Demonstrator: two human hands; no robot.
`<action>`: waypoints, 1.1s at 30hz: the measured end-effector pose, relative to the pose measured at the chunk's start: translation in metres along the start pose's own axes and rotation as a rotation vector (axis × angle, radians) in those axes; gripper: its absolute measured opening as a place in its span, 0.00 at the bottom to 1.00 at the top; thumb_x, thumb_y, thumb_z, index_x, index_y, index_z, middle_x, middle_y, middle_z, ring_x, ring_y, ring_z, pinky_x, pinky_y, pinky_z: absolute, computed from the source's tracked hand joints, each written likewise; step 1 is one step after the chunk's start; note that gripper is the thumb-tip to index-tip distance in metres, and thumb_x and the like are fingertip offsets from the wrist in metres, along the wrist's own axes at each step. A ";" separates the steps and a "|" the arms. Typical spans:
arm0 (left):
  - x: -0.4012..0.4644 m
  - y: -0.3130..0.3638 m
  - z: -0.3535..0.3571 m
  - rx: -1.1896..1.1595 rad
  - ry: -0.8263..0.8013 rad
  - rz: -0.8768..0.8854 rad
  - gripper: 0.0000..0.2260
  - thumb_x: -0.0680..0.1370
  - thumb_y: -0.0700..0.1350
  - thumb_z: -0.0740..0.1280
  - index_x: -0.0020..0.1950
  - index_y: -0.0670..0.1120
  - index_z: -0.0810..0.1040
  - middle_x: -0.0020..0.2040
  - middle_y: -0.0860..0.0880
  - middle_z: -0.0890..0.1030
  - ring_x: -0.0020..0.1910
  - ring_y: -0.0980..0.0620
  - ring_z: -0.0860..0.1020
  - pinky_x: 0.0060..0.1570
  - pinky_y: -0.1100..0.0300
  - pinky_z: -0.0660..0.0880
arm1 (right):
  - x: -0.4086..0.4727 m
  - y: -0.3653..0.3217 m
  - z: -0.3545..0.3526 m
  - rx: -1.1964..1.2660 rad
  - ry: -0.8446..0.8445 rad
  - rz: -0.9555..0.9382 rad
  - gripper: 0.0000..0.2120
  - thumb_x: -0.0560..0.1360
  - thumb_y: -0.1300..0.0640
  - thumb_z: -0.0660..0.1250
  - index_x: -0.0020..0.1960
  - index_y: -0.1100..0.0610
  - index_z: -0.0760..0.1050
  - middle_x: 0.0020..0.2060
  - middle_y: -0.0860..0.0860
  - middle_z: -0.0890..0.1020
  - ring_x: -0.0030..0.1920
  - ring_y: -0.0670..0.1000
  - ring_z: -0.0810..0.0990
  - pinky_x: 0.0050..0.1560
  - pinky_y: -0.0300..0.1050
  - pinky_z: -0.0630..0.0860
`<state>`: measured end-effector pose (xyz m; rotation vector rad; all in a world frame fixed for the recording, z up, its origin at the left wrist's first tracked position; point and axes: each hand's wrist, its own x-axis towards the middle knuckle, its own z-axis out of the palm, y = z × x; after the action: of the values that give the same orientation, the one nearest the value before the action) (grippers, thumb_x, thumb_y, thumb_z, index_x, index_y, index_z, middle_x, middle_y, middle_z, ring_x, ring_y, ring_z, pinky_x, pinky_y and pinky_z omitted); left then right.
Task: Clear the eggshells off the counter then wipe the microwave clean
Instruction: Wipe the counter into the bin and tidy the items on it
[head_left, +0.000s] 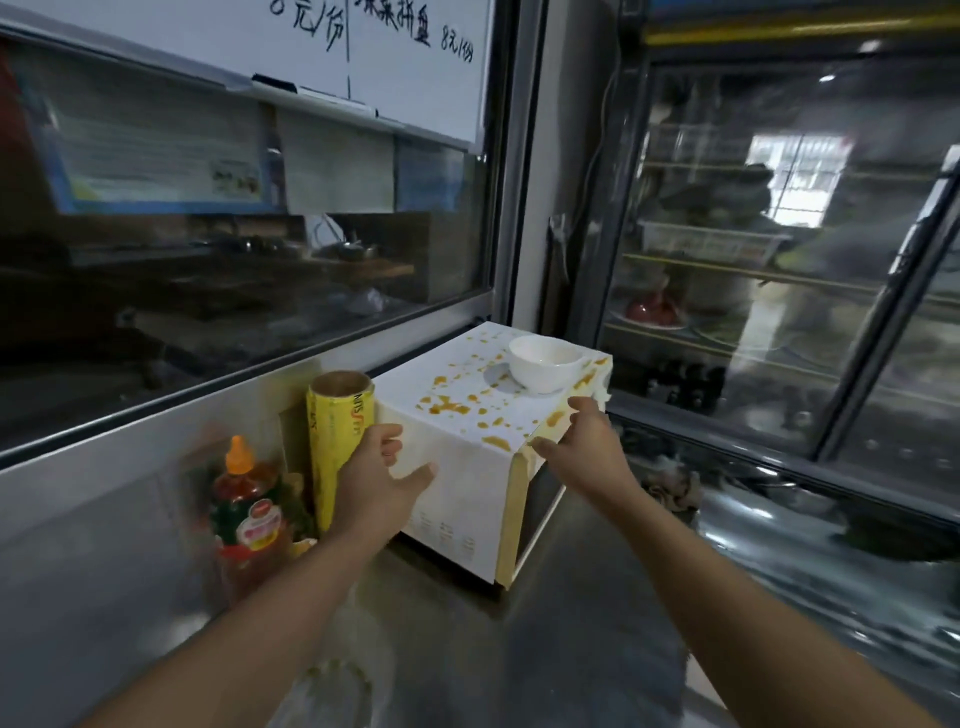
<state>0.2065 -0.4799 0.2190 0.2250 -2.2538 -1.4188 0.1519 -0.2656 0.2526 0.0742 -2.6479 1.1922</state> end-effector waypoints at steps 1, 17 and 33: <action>0.006 0.003 0.008 -0.001 0.000 0.001 0.24 0.69 0.45 0.76 0.62 0.46 0.72 0.56 0.47 0.78 0.55 0.51 0.75 0.55 0.57 0.72 | 0.012 0.005 -0.005 0.004 0.007 0.002 0.36 0.70 0.53 0.71 0.72 0.58 0.57 0.63 0.58 0.71 0.63 0.57 0.72 0.61 0.51 0.72; 0.095 0.008 0.090 0.111 0.069 -0.037 0.19 0.70 0.45 0.75 0.58 0.51 0.72 0.52 0.53 0.77 0.52 0.54 0.75 0.49 0.61 0.70 | 0.208 0.068 0.001 0.352 -0.031 0.201 0.36 0.75 0.45 0.64 0.75 0.57 0.52 0.71 0.58 0.66 0.68 0.60 0.67 0.65 0.53 0.66; 0.088 -0.001 0.074 0.080 0.122 -0.056 0.17 0.72 0.43 0.73 0.57 0.52 0.72 0.53 0.52 0.77 0.53 0.53 0.76 0.50 0.61 0.70 | 0.218 0.059 0.018 0.610 -0.100 0.408 0.29 0.75 0.64 0.61 0.73 0.50 0.59 0.65 0.57 0.68 0.60 0.63 0.71 0.41 0.57 0.81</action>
<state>0.0946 -0.4537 0.2180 0.3930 -2.2223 -1.3068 -0.0712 -0.2284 0.2488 -0.3250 -2.3369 2.1429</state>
